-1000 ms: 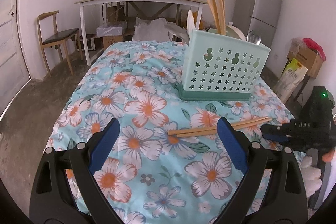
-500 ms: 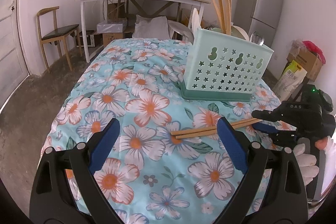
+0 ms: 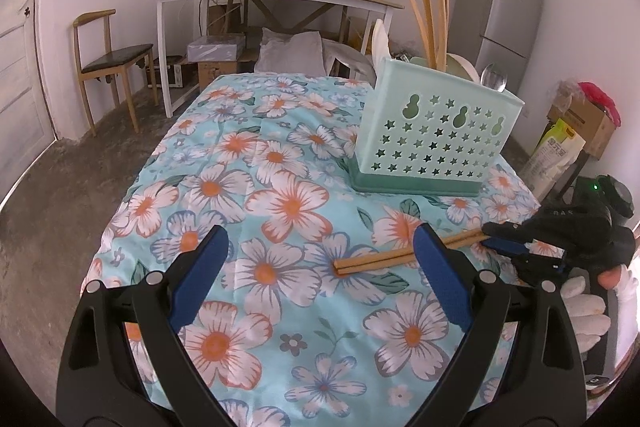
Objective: Organize utensils
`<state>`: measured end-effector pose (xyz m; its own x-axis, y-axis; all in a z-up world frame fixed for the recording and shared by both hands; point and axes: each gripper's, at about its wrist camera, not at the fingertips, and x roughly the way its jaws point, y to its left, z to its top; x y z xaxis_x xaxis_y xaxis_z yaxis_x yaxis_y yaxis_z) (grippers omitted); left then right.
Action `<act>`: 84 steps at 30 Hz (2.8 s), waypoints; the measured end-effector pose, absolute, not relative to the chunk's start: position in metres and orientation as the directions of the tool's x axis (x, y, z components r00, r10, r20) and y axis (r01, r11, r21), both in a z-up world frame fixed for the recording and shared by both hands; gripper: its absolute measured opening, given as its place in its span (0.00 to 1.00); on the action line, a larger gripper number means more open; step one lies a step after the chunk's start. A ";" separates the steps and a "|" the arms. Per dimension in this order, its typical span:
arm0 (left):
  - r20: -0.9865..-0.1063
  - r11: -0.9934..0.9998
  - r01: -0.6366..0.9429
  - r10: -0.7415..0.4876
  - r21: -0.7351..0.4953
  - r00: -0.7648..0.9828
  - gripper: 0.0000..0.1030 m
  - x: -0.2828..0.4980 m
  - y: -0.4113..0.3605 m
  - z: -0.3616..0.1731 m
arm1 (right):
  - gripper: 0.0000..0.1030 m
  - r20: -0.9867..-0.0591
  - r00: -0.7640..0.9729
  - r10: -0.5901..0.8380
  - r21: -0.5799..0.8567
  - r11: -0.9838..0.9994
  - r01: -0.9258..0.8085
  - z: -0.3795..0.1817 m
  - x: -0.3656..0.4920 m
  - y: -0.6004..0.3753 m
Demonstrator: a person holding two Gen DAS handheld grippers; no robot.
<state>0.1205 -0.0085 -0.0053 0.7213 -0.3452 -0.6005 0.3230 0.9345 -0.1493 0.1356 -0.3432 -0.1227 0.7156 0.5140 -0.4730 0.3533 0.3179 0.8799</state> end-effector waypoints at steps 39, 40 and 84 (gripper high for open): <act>-0.840 0.397 0.917 -0.484 0.037 0.244 0.37 0.158 -0.232 -0.042 | 0.12 -0.396 0.690 0.606 0.916 0.319 0.245 -0.136 0.058 -0.392; -0.848 0.389 0.920 -0.474 0.039 0.236 0.35 0.160 -0.235 -0.044 | 0.12 -0.395 0.690 0.607 0.916 0.318 0.244 -0.136 0.058 -0.392; -0.547 0.661 0.750 -0.636 -0.023 0.544 0.05 0.120 -0.133 0.101 | 0.07 -0.408 0.834 0.372 0.782 0.614 0.108 -0.031 0.043 -0.376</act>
